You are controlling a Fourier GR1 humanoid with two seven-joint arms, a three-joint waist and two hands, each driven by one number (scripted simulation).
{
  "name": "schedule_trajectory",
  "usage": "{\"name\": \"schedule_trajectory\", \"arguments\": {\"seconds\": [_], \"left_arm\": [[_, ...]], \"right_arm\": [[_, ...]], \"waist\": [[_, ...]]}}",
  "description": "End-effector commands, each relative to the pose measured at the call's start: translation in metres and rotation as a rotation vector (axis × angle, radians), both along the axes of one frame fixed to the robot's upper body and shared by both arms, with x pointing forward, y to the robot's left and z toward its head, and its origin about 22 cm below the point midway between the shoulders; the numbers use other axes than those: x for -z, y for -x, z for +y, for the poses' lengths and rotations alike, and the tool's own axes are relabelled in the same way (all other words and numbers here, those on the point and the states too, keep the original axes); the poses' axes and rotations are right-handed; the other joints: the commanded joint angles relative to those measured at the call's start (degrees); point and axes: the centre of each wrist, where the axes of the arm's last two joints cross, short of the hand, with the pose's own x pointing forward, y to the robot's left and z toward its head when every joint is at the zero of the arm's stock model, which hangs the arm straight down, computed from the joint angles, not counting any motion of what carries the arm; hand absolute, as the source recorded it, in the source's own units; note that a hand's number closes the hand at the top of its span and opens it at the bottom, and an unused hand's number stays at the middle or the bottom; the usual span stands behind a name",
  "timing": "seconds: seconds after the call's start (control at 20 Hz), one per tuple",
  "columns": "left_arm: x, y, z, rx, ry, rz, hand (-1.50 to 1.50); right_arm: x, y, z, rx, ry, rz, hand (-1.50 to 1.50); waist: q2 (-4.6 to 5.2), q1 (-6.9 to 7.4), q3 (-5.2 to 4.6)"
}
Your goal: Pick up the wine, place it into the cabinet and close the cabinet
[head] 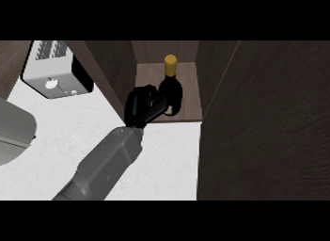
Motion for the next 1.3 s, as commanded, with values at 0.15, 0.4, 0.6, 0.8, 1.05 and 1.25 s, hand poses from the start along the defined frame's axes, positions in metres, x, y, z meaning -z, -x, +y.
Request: {"name": "schedule_trajectory", "arguments": {"seconds": [0.15, 0.4, 0.6, 0.8, 1.05, 1.25], "left_arm": [[-0.012, -0.017, -0.002, -0.027, 0.032, -0.009, 1.50], [-0.038, -0.037, -0.009, -0.003, 0.016, 0.014, 1.50], [-0.012, -0.028, 0.007, -0.056, -0.015, 0.022, 1.50], [-0.009, -0.033, 0.017, -0.044, -0.052, 0.070, 1.50], [-0.009, -0.032, 0.015, -0.092, -0.039, 0.072, 1.50], [-0.009, -0.036, 0.023, -0.157, -0.032, 0.044, 1.50]], "right_arm": [[0.016, -0.003, -0.003, -0.014, 0.013, 0.013, -1.50], [0.008, -0.001, 0.004, 0.006, -0.012, -0.002, -1.50], [0.003, -0.022, -0.009, -0.008, 0.015, -0.019, -1.50], [0.005, -0.014, -0.011, -0.021, 0.018, -0.010, -1.50], [0.009, -0.001, 0.009, -0.019, -0.008, -0.008, -1.50], [0.007, -0.018, -0.002, -0.023, 0.007, -0.025, -1.50]], "waist": [[0.11, -0.35, 0.00], [0.04, -0.15, 0.01], [0.16, 0.02, 0.01], [0.38, -0.27, 0.01], [0.37, -1.18, -0.01], [0.83, -1.47, -0.02]]}}
